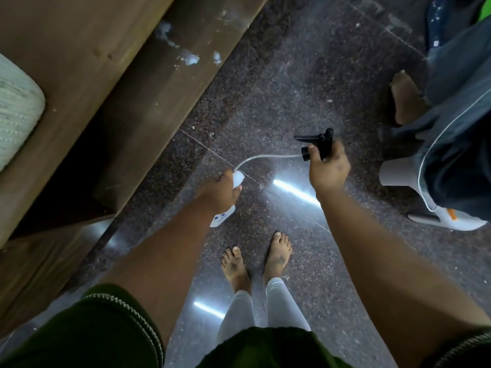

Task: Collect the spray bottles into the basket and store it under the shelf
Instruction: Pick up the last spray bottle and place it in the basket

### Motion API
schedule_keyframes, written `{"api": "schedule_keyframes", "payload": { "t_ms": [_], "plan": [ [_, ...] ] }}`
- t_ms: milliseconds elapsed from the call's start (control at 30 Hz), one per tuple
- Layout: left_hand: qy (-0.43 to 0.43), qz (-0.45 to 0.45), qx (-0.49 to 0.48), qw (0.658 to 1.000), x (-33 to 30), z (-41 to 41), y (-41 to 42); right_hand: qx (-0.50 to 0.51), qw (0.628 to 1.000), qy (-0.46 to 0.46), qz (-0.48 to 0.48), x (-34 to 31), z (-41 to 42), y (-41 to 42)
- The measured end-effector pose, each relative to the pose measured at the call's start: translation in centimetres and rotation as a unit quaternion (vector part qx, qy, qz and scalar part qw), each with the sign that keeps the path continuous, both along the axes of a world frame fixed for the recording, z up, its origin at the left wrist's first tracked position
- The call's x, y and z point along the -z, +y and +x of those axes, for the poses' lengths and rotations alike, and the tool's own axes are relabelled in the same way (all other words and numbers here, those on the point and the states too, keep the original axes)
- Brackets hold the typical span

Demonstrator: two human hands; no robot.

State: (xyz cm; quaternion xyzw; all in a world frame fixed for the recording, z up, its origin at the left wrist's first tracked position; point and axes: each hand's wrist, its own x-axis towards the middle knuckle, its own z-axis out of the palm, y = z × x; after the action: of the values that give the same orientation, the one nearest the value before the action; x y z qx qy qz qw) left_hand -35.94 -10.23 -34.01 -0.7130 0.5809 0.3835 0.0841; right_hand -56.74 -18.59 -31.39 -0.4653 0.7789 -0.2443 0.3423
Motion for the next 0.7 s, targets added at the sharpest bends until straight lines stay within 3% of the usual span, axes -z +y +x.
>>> {"api": "schedule_keyframes", "payload": {
  "t_ms": [567,700],
  "plan": [
    [-0.006,0.039,-0.033,0.999,-2.2,2.9,-0.7,-0.026,0.999,-0.019,-0.021,-2.7,3.5,-1.0],
    [0.000,0.019,0.005,1.000,-3.0,2.4,-1.4,-0.144,0.985,-0.073,0.068,-2.6,5.1,-0.9]
  ]
}}
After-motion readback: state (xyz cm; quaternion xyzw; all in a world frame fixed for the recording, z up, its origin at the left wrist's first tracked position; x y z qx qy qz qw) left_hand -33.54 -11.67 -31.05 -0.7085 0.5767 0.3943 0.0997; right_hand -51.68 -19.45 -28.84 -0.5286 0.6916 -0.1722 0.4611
